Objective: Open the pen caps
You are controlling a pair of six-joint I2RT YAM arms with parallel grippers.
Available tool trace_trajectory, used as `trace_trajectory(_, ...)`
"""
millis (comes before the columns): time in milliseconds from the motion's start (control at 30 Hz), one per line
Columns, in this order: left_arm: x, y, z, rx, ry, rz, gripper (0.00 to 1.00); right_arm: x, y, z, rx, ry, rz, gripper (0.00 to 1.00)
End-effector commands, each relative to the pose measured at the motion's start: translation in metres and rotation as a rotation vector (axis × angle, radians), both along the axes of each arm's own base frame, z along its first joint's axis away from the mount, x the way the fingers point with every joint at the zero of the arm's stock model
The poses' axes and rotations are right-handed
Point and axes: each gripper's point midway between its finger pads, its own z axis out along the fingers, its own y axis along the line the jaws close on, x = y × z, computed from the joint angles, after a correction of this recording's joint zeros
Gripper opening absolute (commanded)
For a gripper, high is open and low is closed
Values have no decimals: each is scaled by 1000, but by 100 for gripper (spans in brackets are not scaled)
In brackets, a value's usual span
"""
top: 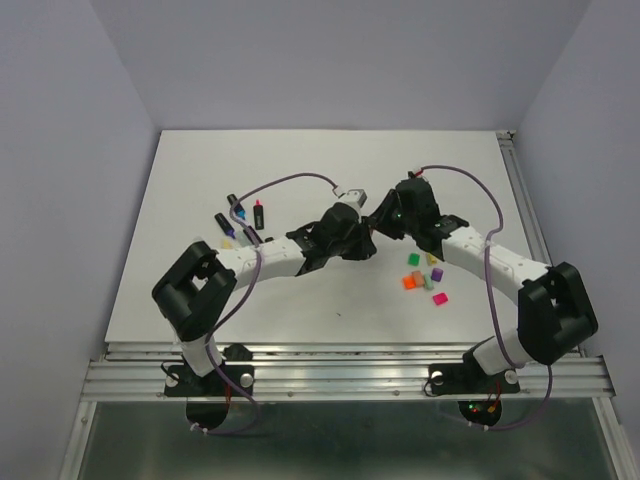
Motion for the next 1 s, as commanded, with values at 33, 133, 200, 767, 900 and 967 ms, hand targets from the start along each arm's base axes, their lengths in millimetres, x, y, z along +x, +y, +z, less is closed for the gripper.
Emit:
trace_trajectory(33, -59, -16, 29, -134, 13, -107, 0, 67, -46, 39, -122, -152, -308, 1)
trace_trajectory(133, -71, -8, 23, -146, 36, -95, 0, 82, -53, 43, -132, -157, -344, 1)
trace_trajectory(200, -78, -5, 18, -148, 62, -92, 0, 90, -58, 47, -135, -165, -371, 1)
trace_trajectory(767, -145, -22, 26, -227, 121, -194, 0, 136, -105, 68, -220, -207, -552, 1)
trace_trajectory(900, -143, -21, 27, -223, 107, -168, 0, 138, -102, 73, -208, -210, -508, 1)
trace_trajectory(967, -134, -18, 28, -192, 73, -131, 0, 130, -101, 68, -233, -196, -476, 1)
